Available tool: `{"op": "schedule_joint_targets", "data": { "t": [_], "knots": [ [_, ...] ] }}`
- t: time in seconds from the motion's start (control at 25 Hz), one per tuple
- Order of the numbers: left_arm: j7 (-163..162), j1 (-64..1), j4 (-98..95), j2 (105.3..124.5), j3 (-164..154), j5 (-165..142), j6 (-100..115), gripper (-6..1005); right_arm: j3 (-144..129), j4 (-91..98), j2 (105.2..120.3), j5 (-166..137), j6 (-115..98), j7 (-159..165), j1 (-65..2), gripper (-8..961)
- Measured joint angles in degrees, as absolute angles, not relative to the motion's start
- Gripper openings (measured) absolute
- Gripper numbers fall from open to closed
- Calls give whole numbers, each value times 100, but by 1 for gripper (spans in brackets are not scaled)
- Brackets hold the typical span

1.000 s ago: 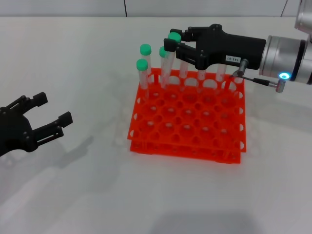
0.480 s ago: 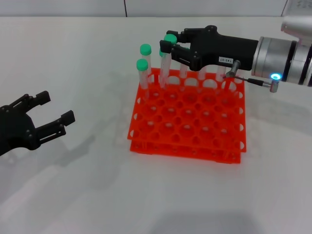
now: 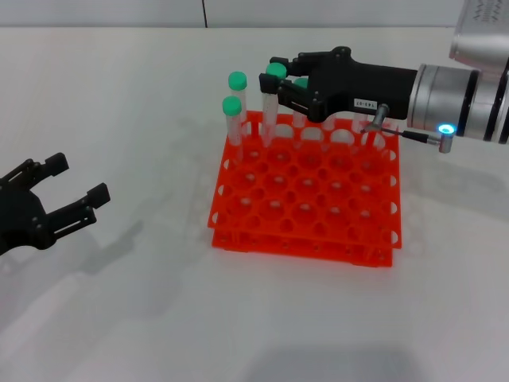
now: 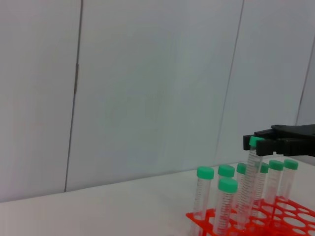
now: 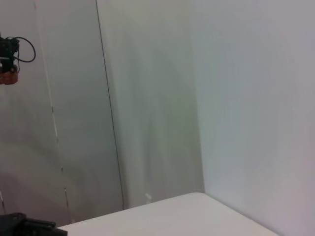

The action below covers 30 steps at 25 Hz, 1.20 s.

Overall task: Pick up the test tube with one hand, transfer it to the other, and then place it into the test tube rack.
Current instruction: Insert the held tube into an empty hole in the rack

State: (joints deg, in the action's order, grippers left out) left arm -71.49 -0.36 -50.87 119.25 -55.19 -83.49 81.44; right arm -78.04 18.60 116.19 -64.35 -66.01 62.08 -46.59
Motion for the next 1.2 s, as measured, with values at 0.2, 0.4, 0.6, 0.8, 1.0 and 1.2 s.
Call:
{"op": "schedule_joint_targets", "data": {
  "t": [0.2, 0.4, 0.6, 0.8, 1.0, 1.2],
  "knots": [
    [-7028, -74, -4945, 11920, -5435, -8337, 8147, 880, -7955, 1864, 11619, -6427, -6581, 6150, -4677, 365],
    [-7002, -146, -4802, 11918, -5337, -8322, 8176, 880, -8010, 1864, 11619, -6427, -6520, 6084, -4672, 371],
    [-7000, -191, -4790, 11922, -5335, -8321, 8179, 880, -8135, 1862, 11619, -6427, -6398, 6058, -4676, 377],
    [-6997, -212, -4790, 11925, -5335, -8322, 8180, 881, -8278, 1859, 11619, -6424, -6351, 6092, -4689, 383],
    [-6996, -212, -4790, 11927, -5335, -8327, 8157, 881, -8385, 1838, 11619, -6346, -6310, 6101, -4692, 389],
    [-6996, -211, -4790, 11927, -5335, -8347, 8152, 881, -8634, 1841, 11619, -6138, -6217, 6122, -4693, 395]
  ]
}}
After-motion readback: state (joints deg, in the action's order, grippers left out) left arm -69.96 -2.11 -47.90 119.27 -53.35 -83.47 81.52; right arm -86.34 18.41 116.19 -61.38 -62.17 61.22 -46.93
